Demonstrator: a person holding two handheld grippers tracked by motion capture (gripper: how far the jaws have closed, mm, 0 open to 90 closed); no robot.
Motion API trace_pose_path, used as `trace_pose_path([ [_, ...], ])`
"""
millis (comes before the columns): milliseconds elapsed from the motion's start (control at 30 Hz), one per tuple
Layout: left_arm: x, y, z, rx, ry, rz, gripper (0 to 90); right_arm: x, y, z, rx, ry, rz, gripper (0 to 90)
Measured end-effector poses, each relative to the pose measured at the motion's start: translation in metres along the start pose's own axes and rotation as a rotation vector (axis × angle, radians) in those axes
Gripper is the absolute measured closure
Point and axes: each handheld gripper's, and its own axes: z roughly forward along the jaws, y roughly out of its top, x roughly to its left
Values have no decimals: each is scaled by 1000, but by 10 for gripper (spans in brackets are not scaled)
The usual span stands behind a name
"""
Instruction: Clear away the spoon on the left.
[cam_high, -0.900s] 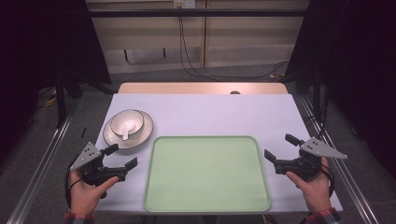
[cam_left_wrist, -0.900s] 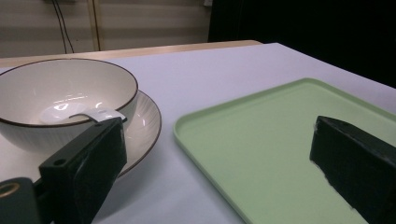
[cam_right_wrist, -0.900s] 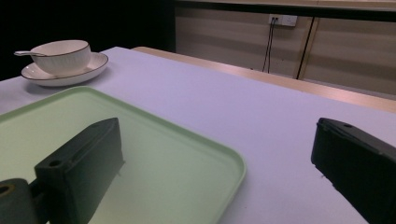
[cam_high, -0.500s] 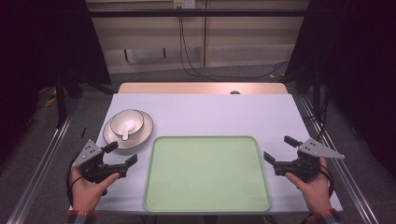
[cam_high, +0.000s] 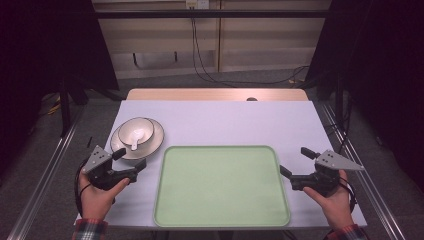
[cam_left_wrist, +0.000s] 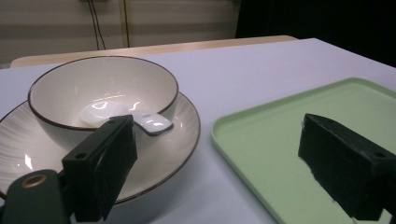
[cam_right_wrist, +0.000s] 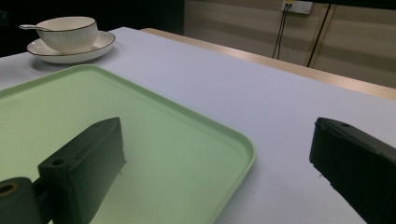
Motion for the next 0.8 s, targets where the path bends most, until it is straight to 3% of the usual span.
trace_pose_path([
  [400,13,-3,11,-4,62,-16,201,0,-2,-1,8,2,10,28],
  [433,14,-3,11,-3,57,-17,237,0,-2,-1,9,1,6,28],
  [567,16,-4,13,-2,97,-1,291,0,-2,-1,10,7,5,30],
  [800,20,-5,15,4,110,23,375,0,-2,-1,11,9,4,31],
])
